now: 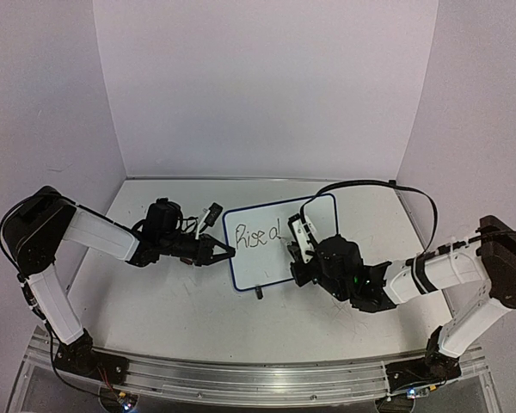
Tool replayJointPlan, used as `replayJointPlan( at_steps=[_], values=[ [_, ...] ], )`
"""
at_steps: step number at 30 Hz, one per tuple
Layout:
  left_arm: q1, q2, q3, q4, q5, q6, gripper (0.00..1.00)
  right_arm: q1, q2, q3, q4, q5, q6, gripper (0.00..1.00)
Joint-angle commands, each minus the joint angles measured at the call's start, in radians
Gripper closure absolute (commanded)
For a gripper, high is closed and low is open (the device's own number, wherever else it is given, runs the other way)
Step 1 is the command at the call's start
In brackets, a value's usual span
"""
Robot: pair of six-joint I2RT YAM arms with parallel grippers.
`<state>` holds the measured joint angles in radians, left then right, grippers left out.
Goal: Write a sentence on the whiteboard
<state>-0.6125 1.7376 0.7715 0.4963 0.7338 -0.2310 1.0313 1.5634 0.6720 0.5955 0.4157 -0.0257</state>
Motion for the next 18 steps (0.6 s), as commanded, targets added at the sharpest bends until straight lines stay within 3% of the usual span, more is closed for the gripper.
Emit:
replayJointPlan(
  at_steps=[1, 18],
  values=[
    [0.002, -0.015, 0.005, -0.059, -0.072, 0.041, 1.0, 0.004, 0.014, 0.029, 0.042, 0.032, -0.004, 1.0],
    [0.0, -0.013, 0.013, -0.061, -0.069, 0.041, 1.0, -0.002, 0.025, 0.046, 0.079, 0.078, -0.017, 1.0]
  ],
)
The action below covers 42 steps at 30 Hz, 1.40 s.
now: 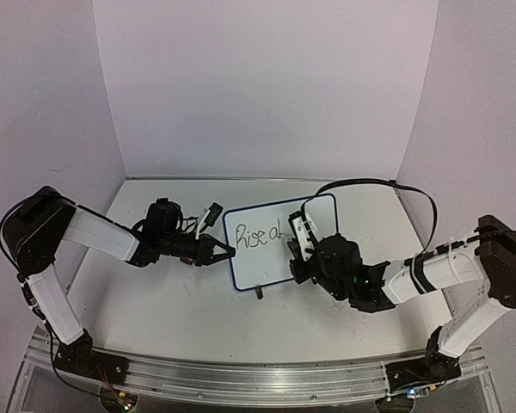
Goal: Write a sentence on the whiteboard
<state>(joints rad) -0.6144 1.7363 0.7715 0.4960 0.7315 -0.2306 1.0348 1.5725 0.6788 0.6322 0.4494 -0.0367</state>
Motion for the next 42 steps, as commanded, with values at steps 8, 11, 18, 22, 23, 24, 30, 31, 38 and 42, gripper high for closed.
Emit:
replayJointPlan(
  at_steps=[8, 11, 18, 22, 23, 24, 30, 31, 38, 42],
  values=[
    [0.002, -0.007, 0.014, -0.062, -0.067, 0.04, 1.0, -0.012, 0.015, 0.04, 0.048, 0.068, -0.005, 1.0],
    [0.001, -0.007, 0.015, -0.062, -0.067, 0.041, 1.0, -0.012, 0.01, 0.039, 0.03, 0.09, 0.006, 1.0],
    [0.002, -0.009, 0.013, -0.062, -0.068, 0.042, 1.0, -0.011, -0.02, 0.019, -0.023, 0.082, 0.029, 1.0],
    [0.001, -0.007, 0.014, -0.062, -0.068, 0.042, 1.0, -0.005, -0.036, 0.004, -0.045, 0.067, 0.057, 1.0],
    [0.002, -0.007, 0.014, -0.062, -0.068, 0.043, 1.0, -0.004, -0.039, 0.002, -0.049, 0.064, 0.062, 1.0],
    [0.002, -0.007, 0.014, -0.062, -0.069, 0.043, 1.0, -0.003, -0.04, 0.001, -0.051, 0.06, 0.064, 1.0],
    [0.002, -0.011, 0.012, -0.063, -0.07, 0.044, 1.0, 0.002, -0.038, -0.004, -0.06, 0.045, 0.075, 1.0],
    [0.001, -0.011, 0.012, -0.063, -0.07, 0.044, 1.0, 0.003, -0.037, -0.003, -0.06, 0.042, 0.076, 1.0],
    [0.0, -0.009, 0.012, -0.063, -0.069, 0.045, 1.0, 0.009, -0.029, -0.002, -0.065, 0.031, 0.083, 1.0],
    [0.002, -0.008, 0.011, -0.063, -0.067, 0.045, 1.0, 0.011, -0.02, 0.002, -0.066, 0.024, 0.084, 1.0]
  ],
)
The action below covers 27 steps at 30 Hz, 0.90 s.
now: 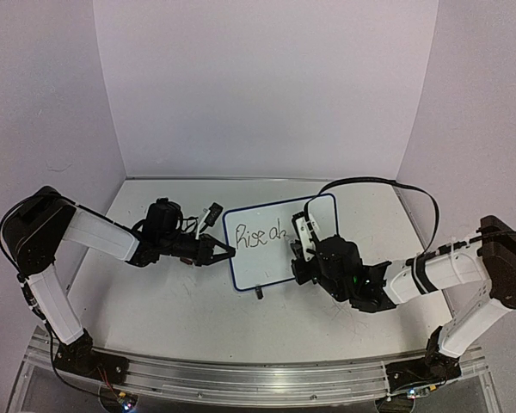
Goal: Write a sentence on the whiteboard
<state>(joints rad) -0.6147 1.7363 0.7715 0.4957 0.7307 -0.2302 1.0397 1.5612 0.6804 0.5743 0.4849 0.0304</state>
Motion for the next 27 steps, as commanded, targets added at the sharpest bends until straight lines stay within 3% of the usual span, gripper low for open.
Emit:
replayJointPlan(
  at_steps=[1, 19, 24, 27],
  values=[
    [0.001, -0.007, 0.011, -0.063, -0.067, 0.045, 1.0, 0.008, -0.006, 0.002, -0.008, -0.012, 0.017, 1.0],
    [0.001, -0.015, 0.009, -0.065, -0.069, 0.045, 1.0, 0.009, 0.031, 0.046, 0.026, -0.025, 0.011, 1.0],
    [0.001, -0.013, 0.008, -0.066, -0.074, 0.045, 1.0, 0.008, -0.167, -0.102, 0.179, -0.082, -0.026, 1.0],
    [0.001, -0.007, 0.015, -0.068, -0.072, 0.044, 1.0, -0.028, -0.229, -0.126, 0.136, -0.12, -0.088, 1.0]
  ],
)
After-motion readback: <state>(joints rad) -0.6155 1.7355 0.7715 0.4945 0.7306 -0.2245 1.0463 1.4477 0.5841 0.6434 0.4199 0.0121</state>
